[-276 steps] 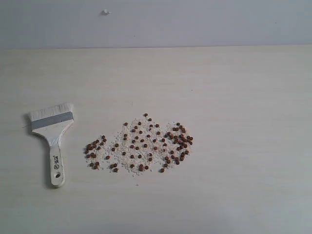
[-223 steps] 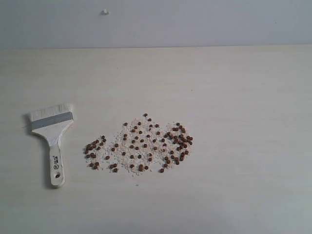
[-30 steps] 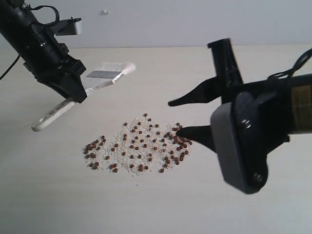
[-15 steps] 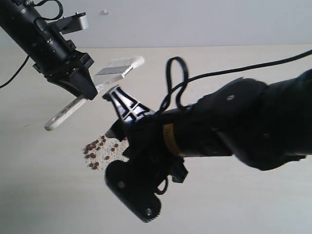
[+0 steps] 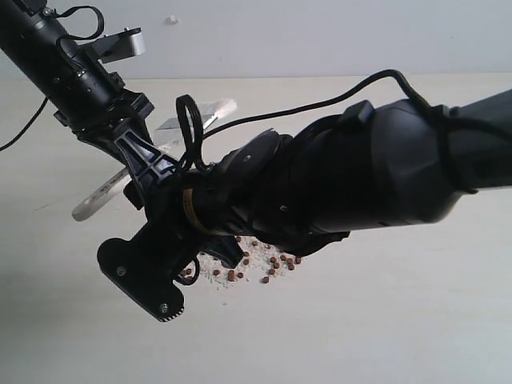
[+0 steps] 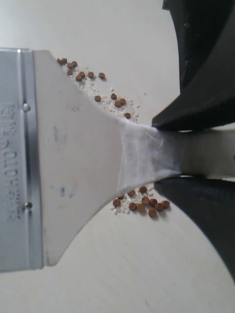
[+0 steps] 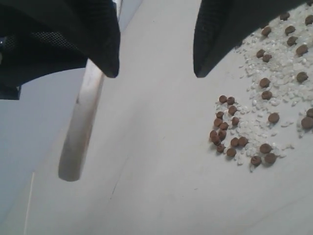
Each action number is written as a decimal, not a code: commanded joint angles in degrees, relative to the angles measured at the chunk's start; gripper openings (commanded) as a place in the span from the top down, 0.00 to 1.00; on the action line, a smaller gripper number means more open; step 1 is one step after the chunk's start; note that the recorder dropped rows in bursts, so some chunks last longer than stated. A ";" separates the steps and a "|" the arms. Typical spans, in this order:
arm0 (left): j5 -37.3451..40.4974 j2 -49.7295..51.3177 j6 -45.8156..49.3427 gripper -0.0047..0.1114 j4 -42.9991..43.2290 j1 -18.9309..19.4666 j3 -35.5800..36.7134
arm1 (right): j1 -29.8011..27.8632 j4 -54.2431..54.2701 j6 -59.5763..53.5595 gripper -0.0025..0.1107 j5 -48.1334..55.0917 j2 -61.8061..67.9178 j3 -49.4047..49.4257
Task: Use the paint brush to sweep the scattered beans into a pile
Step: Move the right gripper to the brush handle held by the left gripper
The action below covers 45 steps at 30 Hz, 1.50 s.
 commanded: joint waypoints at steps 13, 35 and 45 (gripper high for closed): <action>-0.07 -0.17 1.54 0.96 -1.13 0.05 0.23 | 0.12 0.21 2.51 0.58 -0.45 -1.38 -2.04; -0.07 -0.17 3.44 0.96 1.56 0.13 0.36 | 0.12 2.78 5.77 0.58 0.03 -9.74 0.68; -0.07 -0.27 4.63 0.96 1.55 0.44 0.36 | 0.12 6.06 8.60 0.58 5.38 -15.30 7.09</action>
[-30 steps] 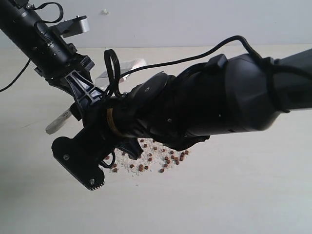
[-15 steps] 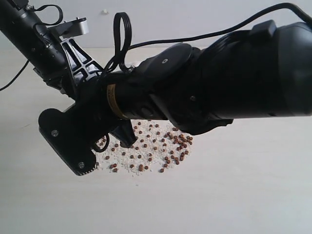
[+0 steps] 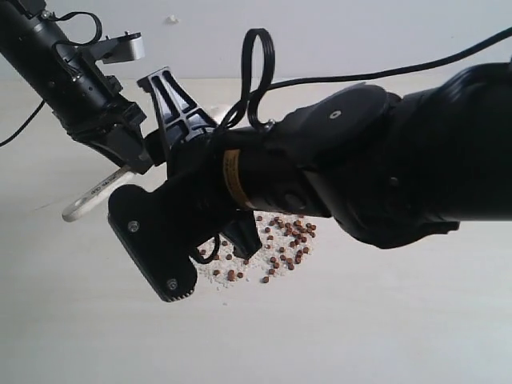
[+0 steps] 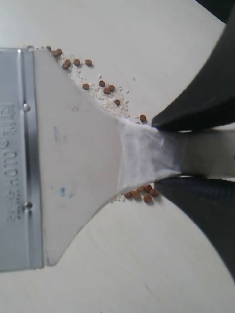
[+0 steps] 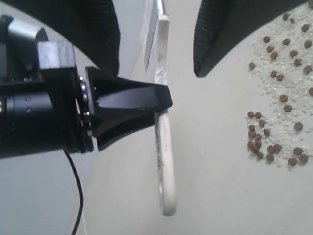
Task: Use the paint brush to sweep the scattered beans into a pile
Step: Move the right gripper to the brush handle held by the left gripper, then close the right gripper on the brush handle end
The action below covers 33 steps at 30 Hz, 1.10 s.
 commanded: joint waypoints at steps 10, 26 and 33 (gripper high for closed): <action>-0.07 -3.89 1.65 0.96 -1.00 -0.04 0.72 | -4.90 3.40 4.46 0.58 7.87 -1.93 0.80; -0.07 -7.98 1.49 0.96 0.30 -0.69 1.66 | -11.00 -3.88 3.90 0.41 -8.72 -0.95 -1.91; -0.07 -8.32 1.49 0.96 -1.53 -1.51 1.77 | -11.76 -3.88 3.90 0.38 -9.18 1.35 -4.81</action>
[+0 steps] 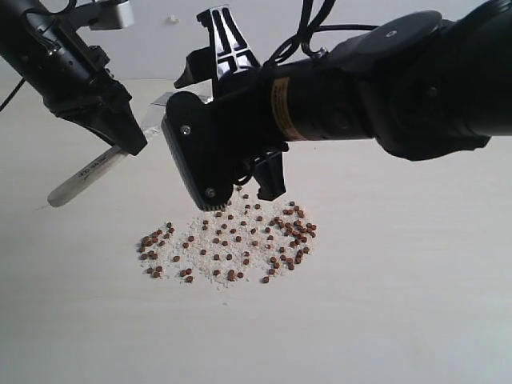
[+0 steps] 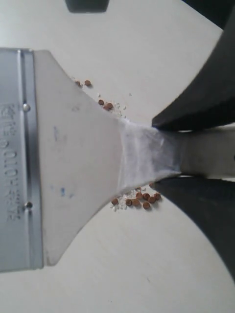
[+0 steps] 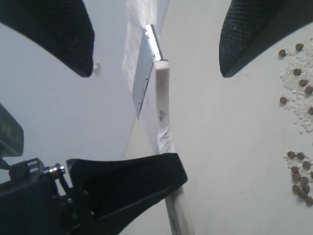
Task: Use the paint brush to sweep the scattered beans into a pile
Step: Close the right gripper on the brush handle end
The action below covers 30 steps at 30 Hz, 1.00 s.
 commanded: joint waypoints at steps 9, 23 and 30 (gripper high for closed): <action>-0.07 -0.75 -0.28 0.96 -4.74 -0.37 0.18 | -0.39 -0.26 -6.43 0.43 2.23 7.20 -2.13; -0.07 -0.75 -0.28 0.96 -4.46 -3.39 0.18 | -0.39 -0.26 -4.68 0.44 3.42 8.60 -7.21; -0.07 -0.75 -0.28 0.96 -5.67 -3.39 0.18 | -0.39 -0.26 -4.42 0.47 3.11 8.60 -7.21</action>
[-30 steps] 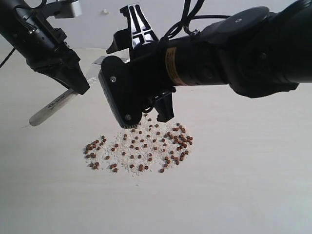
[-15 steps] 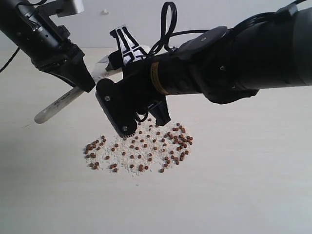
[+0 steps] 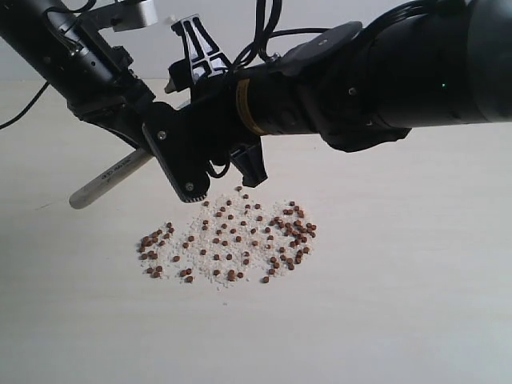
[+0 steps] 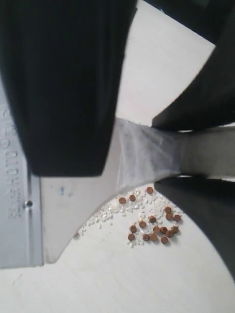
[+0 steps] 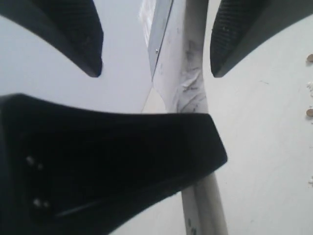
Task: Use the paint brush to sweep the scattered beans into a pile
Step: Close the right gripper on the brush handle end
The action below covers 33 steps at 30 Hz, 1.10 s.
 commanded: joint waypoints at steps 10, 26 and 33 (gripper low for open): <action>0.07 -0.75 0.30 0.96 -3.68 -0.38 0.06 | -0.35 0.07 0.57 0.66 -0.05 0.02 -0.45; 0.07 -0.75 4.50 0.72 2.41 -0.28 -3.49 | -0.35 1.64 2.73 0.98 -1.51 0.02 -0.45; -16.97 -3.83 5.99 0.18 9.59 2.75 -9.29 | -0.35 13.44 5.09 0.98 -1.72 0.02 -0.45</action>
